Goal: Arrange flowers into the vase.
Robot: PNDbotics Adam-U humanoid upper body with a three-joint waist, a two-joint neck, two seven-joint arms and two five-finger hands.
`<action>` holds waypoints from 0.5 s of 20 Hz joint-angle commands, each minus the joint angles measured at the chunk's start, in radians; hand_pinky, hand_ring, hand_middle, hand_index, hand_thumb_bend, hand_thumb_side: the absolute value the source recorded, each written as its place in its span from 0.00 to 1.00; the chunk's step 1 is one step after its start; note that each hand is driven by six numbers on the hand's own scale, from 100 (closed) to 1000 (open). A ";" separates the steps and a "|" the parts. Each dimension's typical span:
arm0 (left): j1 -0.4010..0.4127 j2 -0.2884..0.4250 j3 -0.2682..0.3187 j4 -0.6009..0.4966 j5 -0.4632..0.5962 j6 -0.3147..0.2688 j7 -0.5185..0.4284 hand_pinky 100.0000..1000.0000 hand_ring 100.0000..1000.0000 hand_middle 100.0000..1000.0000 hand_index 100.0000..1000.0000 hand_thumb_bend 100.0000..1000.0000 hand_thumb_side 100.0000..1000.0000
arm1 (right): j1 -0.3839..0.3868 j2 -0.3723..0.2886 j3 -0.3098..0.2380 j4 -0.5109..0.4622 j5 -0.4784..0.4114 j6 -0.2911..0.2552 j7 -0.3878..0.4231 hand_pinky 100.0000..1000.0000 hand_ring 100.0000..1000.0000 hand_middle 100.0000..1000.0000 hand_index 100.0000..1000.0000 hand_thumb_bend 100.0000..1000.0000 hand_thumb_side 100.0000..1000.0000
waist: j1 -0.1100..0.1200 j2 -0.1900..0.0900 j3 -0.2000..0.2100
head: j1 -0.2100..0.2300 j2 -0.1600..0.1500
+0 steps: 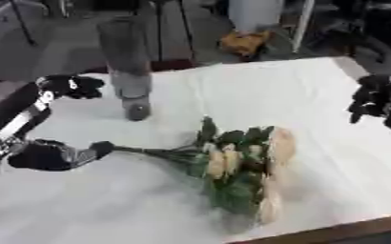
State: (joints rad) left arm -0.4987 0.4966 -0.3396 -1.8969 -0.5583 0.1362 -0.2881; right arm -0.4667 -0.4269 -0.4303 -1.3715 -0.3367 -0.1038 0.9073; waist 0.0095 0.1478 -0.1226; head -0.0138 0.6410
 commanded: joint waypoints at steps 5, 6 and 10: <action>-0.048 -0.034 -0.043 0.103 -0.090 0.005 -0.031 0.76 0.73 0.68 0.88 0.58 0.32 | -0.021 -0.015 0.005 -0.017 0.006 -0.002 0.000 0.45 0.55 0.56 0.77 0.82 0.65 | 0.003 -0.009 -0.007 | -0.006 -0.012; -0.052 -0.039 -0.049 0.119 -0.100 0.004 -0.028 0.76 0.73 0.68 0.88 0.60 0.33 | -0.021 -0.015 0.005 -0.017 0.007 -0.001 0.000 0.45 0.55 0.56 0.78 0.82 0.65 | 0.003 -0.010 -0.008 | -0.007 -0.013; -0.068 -0.060 -0.073 0.191 -0.133 -0.011 -0.033 0.76 0.73 0.68 0.88 0.62 0.34 | -0.022 -0.014 0.007 -0.016 0.006 -0.002 0.000 0.45 0.55 0.56 0.78 0.82 0.65 | 0.001 -0.010 -0.013 | -0.008 -0.014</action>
State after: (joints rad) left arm -0.5474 0.4335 -0.4109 -1.7138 -0.6789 0.1321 -0.3212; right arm -0.4718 -0.4232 -0.4235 -1.3715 -0.3367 -0.1047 0.9065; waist 0.0095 0.1478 -0.1352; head -0.0193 0.6356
